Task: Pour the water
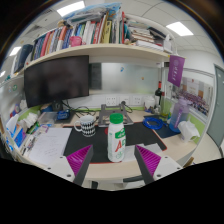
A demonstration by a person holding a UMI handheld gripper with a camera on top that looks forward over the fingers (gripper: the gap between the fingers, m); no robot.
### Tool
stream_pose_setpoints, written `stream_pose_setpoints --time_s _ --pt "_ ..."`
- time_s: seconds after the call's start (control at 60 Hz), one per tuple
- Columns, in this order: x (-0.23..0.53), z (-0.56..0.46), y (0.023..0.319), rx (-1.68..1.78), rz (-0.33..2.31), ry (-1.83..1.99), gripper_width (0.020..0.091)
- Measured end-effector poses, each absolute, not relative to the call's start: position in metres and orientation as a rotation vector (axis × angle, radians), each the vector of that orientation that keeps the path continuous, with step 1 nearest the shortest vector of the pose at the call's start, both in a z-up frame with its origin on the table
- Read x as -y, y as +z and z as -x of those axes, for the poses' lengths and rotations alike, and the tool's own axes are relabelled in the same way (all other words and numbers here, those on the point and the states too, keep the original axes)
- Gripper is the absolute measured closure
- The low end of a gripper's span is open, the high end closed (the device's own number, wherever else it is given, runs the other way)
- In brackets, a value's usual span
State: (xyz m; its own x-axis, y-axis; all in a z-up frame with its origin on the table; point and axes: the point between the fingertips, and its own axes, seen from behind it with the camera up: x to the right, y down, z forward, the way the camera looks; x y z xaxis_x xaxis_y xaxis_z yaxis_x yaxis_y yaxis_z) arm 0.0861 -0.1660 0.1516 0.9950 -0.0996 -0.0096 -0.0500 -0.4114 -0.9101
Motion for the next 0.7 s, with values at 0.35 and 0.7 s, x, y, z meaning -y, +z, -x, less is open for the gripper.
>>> stream_pose_setpoints --time_s 0.35,0.7 --pt "0.077 -0.104 0.105 -0.063 1.948 -0.055 0.0257" --pt "0.039 -0.106 0.089 -0.021 1.859 -0.073 0.0633"
